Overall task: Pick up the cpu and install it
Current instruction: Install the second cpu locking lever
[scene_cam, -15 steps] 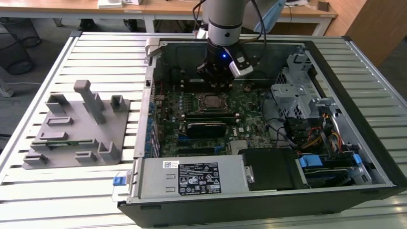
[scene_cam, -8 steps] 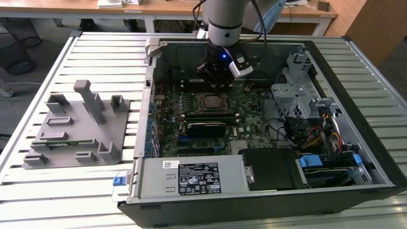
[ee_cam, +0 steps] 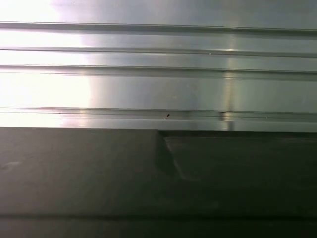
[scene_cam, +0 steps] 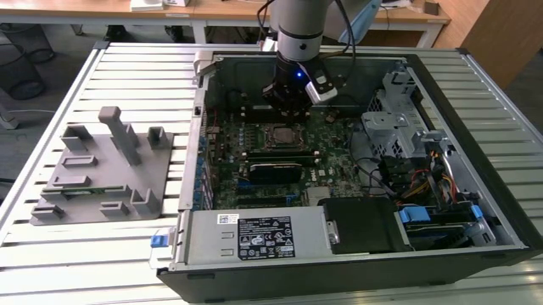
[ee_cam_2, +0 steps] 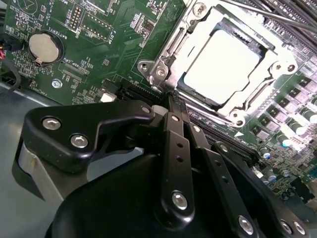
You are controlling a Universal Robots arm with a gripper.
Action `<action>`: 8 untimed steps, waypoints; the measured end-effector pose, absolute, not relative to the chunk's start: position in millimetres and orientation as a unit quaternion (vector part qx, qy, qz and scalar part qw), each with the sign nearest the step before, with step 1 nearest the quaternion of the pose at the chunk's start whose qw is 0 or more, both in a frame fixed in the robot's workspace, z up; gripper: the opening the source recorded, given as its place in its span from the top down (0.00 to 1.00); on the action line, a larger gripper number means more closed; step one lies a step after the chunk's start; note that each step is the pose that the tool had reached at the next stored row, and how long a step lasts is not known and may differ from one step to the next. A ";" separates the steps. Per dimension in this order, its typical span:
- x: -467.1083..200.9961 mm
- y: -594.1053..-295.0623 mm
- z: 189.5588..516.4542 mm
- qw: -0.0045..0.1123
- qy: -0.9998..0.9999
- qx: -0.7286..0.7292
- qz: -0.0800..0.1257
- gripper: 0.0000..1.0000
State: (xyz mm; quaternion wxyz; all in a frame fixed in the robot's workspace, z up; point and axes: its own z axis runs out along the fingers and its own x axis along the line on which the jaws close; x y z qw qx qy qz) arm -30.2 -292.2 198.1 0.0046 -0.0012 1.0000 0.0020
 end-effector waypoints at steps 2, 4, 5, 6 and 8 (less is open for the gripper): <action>-30.2 -292.2 200.1 0.005 1.000 -0.001 0.002 0.89; -30.2 -292.2 200.4 0.005 1.000 -0.001 0.002 0.89; -30.2 -292.2 200.4 0.005 1.000 -0.001 0.002 0.89; -30.2 -292.6 200.6 0.004 1.000 -0.001 0.001 0.89; -30.1 -293.6 200.5 0.005 1.000 -0.001 0.001 0.89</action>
